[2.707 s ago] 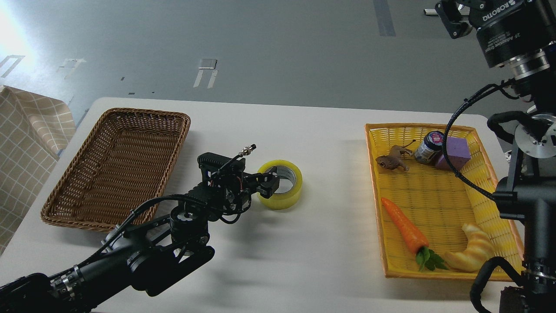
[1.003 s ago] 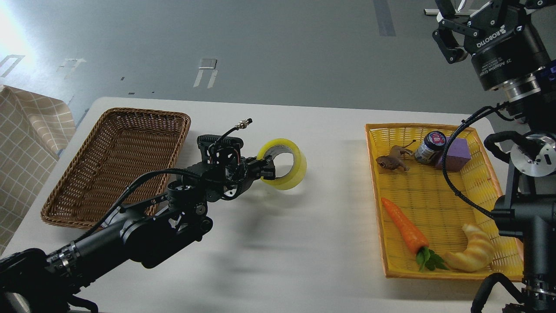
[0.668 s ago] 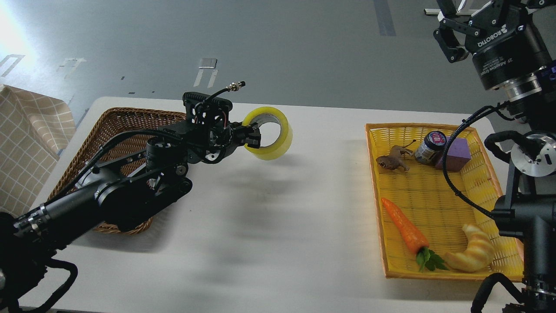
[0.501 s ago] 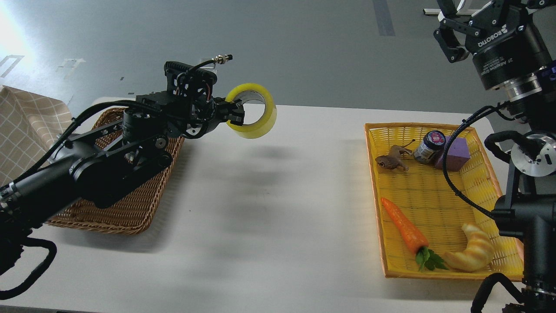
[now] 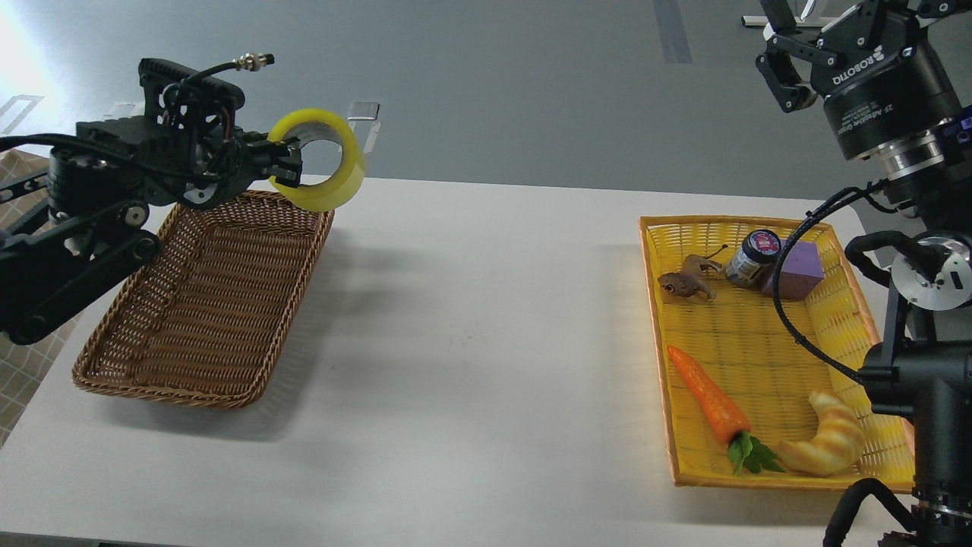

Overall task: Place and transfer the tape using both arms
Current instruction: 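Lift and carry the tape roll over the wicker basket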

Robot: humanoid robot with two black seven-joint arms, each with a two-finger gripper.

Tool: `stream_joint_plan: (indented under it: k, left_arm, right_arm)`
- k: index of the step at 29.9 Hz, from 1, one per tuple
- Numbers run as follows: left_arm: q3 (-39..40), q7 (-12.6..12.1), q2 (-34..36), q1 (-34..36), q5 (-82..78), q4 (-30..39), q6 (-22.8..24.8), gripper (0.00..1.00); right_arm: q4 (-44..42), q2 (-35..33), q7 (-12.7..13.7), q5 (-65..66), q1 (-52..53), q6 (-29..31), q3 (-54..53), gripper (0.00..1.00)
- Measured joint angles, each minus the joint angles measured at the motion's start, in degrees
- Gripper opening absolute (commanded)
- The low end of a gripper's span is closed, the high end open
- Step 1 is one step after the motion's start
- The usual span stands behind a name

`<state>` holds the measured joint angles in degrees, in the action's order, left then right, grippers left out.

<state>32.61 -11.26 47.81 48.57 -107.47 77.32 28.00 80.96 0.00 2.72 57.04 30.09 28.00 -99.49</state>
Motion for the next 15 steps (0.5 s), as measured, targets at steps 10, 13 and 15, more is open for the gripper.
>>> stream_joint_plan:
  k: [10, 13, 15]
  left_arm:
    - [-0.6, 5.7, 7.0, -7.4, 0.2, -1.9, -2.3, 0.0]
    - [-0.6, 7.4, 7.6, -10.0, 0.2, -3.7, -4.3, 0.0]
    - [-0.6, 8.7, 7.8, -11.6, 0.2, -5.3, -5.6, 0.0]
  right_arm:
    - [0.1, 0.0, 0.0, 0.0, -0.5, 0.0, 0.1, 1.0]
    - [0.2, 0.0, 0.0, 0.0, -1.1, 0.0, 0.1, 1.0]
    - [0.2, 0.0, 0.1, 0.0, -1.6, 0.0, 0.1, 1.0]
